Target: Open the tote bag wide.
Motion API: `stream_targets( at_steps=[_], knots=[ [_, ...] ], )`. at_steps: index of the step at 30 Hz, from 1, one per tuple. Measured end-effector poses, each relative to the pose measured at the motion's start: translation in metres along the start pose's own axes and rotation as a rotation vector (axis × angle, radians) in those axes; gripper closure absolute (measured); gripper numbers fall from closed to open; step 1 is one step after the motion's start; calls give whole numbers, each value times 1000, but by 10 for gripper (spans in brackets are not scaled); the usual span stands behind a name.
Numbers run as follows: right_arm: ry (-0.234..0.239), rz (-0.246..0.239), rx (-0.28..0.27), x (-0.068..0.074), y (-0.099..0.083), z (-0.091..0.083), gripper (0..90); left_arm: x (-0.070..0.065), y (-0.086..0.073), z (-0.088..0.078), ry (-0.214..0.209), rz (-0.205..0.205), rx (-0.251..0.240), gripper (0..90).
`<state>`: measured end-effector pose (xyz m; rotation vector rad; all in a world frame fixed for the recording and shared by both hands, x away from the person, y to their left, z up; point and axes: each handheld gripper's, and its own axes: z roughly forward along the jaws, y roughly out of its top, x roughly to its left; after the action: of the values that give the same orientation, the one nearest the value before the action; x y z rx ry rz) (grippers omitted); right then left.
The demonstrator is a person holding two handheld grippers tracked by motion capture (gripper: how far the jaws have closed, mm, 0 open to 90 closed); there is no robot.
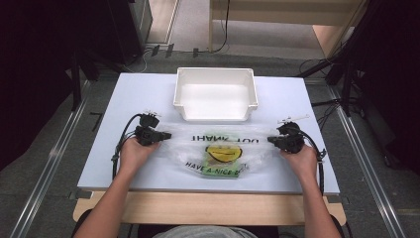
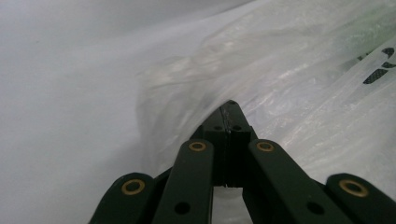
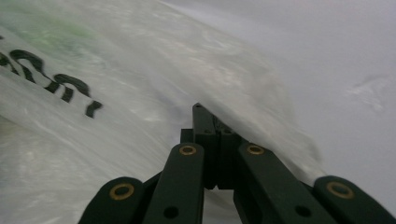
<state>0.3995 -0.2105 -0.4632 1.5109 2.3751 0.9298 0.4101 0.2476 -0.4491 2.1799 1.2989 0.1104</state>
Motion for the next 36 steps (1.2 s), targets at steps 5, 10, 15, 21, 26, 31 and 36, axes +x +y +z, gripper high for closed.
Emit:
stream_targets(
  at_steps=[5, 10, 15, 21, 26, 31, 36],
  knots=[
    [31, -23, -3, 9, 1, -5, 900, -4, 1, -7, -54, 9, -19, 900],
    [58, -45, -34, 21, 6, -14, 900, -8, 4, -13, -78, 17, -39, 900],
    [50, -70, -34, 31, 11, -20, 900, -14, 5, -18, -95, 37, -33, 887],
    [104, -53, -62, 36, 14, -33, 900, -14, 8, -30, -142, 19, -65, 844],
    [112, -94, -59, 48, 20, -31, 900, -20, 12, -35, -163, 34, -68, 789],
    [140, -129, -55, 62, 36, -28, 900, -32, 23, -34, -166, 60, -68, 843],
    [177, -160, -57, 77, 54, -20, 900, -42, 36, -26, -172, 77, -56, 900]
  ],
)
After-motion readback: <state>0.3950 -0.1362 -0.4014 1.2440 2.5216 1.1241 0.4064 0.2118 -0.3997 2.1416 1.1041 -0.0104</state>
